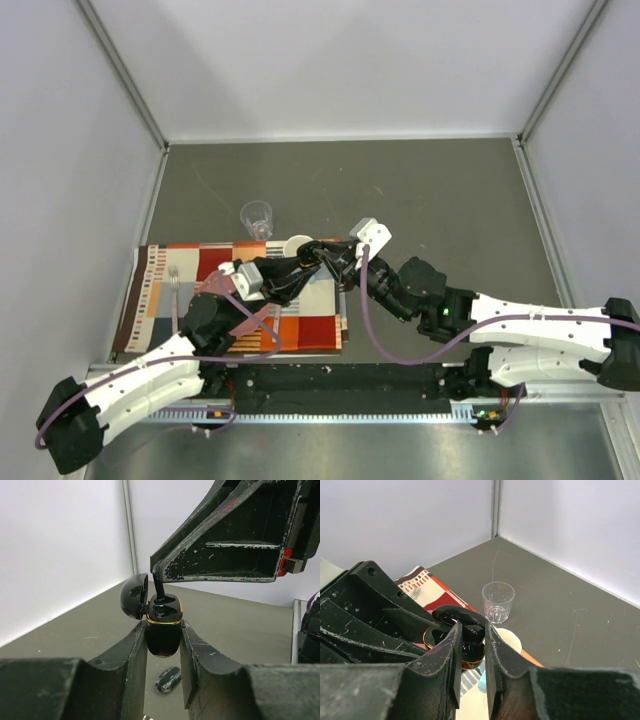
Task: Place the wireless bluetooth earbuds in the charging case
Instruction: Place the earbud in the charging case.
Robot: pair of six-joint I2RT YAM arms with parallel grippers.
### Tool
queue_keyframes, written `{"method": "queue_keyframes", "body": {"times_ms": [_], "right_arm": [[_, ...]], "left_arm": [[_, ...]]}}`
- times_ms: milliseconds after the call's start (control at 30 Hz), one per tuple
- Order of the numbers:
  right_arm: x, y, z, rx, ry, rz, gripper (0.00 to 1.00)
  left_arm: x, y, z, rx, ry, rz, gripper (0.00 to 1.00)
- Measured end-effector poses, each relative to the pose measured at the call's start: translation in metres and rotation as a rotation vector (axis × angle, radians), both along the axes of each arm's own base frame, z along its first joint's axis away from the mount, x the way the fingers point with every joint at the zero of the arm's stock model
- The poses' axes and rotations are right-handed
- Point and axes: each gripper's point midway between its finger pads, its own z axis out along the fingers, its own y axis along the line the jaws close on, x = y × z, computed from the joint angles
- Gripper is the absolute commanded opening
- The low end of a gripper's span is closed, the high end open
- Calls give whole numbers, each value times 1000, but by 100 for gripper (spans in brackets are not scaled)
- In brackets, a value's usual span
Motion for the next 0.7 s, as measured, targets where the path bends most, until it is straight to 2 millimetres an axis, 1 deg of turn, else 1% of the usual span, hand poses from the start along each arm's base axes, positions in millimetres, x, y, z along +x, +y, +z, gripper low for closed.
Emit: {"method": "queue_keyframes", "body": {"times_ms": [267, 700], "right_arm": [[-1, 0, -2, -8, 2, 2, 0], [-4, 0, -15, -122, 32, 22, 0]], "left_arm": [[0, 0, 0, 0, 0, -1, 0], [0, 0, -4, 6, 6, 1, 0]]}}
